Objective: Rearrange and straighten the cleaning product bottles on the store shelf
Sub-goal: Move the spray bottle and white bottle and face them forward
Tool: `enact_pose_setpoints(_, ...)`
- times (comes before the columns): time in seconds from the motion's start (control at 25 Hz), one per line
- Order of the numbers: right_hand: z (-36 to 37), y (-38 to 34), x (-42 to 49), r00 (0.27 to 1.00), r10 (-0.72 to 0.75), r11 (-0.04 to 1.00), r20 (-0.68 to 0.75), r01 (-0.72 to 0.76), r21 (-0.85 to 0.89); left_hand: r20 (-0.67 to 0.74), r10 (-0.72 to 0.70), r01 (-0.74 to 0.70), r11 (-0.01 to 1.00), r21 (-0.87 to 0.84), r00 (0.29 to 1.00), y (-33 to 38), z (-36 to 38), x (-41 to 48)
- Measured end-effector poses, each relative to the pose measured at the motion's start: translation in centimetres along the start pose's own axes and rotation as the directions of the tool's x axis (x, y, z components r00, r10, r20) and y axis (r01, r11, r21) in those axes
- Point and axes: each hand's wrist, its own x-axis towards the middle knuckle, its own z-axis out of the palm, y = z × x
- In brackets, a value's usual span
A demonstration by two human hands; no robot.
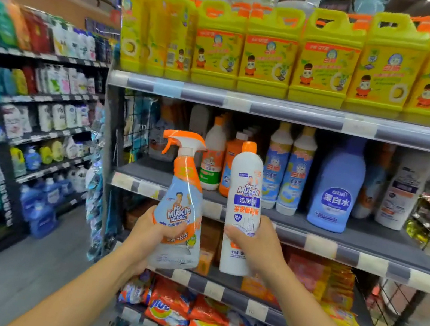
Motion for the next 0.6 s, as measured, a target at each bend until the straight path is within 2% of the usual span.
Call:
enact_pose_setpoints(0.36,13.2,-3.1,8.2,0.995,0.000,0.996,0.098,-0.009,0.085,-0.001,-0.044,0.044,0.994,0.104,0.999,4.3,-11.6,9.4)
enact_pose_setpoints(0.6,17.0,-3.5,13.3,0.999,0.043,0.997,0.031,-0.045,0.064,0.015,-0.058,0.057,0.993,0.100,0.998,5.5,-14.9,15.6)
